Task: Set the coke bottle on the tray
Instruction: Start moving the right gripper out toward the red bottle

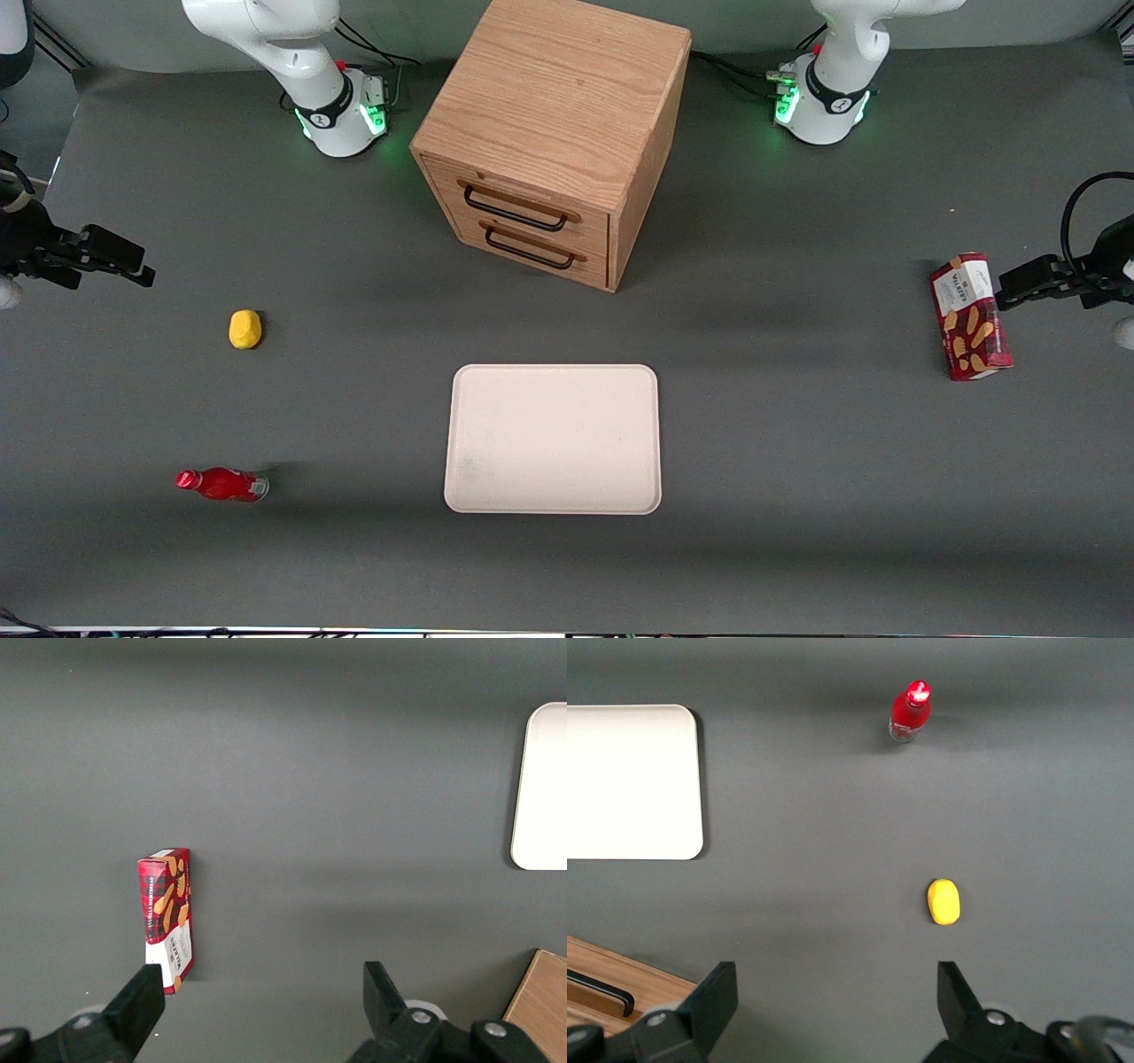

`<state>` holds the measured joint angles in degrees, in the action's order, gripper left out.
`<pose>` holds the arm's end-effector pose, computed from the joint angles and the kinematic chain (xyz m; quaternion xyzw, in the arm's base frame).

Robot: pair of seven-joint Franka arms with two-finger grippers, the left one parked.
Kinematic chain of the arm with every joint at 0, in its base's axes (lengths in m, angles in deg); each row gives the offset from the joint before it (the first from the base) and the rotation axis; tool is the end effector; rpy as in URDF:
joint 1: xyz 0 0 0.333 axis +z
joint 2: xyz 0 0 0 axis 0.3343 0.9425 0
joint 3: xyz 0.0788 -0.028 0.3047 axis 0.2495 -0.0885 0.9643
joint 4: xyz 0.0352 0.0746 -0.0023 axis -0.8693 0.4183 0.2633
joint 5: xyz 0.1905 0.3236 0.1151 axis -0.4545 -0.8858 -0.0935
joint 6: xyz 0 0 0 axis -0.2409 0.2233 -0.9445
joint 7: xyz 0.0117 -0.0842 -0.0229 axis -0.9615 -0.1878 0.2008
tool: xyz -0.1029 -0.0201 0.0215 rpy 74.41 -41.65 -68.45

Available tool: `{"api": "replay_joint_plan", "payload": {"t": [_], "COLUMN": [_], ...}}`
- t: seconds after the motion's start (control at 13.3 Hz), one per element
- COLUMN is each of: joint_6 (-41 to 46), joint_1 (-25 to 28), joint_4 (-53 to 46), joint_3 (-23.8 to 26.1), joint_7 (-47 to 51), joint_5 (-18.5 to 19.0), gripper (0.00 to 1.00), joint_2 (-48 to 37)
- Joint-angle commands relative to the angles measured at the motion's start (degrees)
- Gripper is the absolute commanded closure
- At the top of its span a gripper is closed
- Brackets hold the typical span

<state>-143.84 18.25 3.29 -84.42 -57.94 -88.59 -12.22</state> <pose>0.5711 -0.0131 0.6252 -0.9998 0.0156 -0.0035 0.0145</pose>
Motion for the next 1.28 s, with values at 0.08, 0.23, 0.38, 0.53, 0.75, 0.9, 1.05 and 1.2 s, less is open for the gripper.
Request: {"api": "replay_joint_plan", "payload": {"t": [0.08,0.23,0.38,0.53,0.75,0.9,1.05,1.2], "joint_6": [0.4,1.79,5.65,7.86,7.7,6.91,4.2,2.25], "joint_1": [-1.44,-1.71,-2.58,-3.47,-4.61,-4.96,-5.92,-6.72], "joint_4": [-4.16,-9.08,-17.76,-25.86,-34.05,-38.18,-39.95,-40.05], "joint_3": [-0.51,-2.52,-2.71,-2.62,-1.83,-0.87,0.97,1.68], "joint_7": [-2.44,-3.06,-4.37,-7.7,-12.9,-13.17,-13.17,-13.25], "joint_5": [0.82,0.21,0.29,0.2,0.2,0.2,0.2,0.2], "gripper": [0.0,0.0,0.0,0.0,0.0,0.0,0.0,0.0], "joint_2": [2.66,7.13,13.37,19.35,27.17,30.87,33.25,34.23]}}
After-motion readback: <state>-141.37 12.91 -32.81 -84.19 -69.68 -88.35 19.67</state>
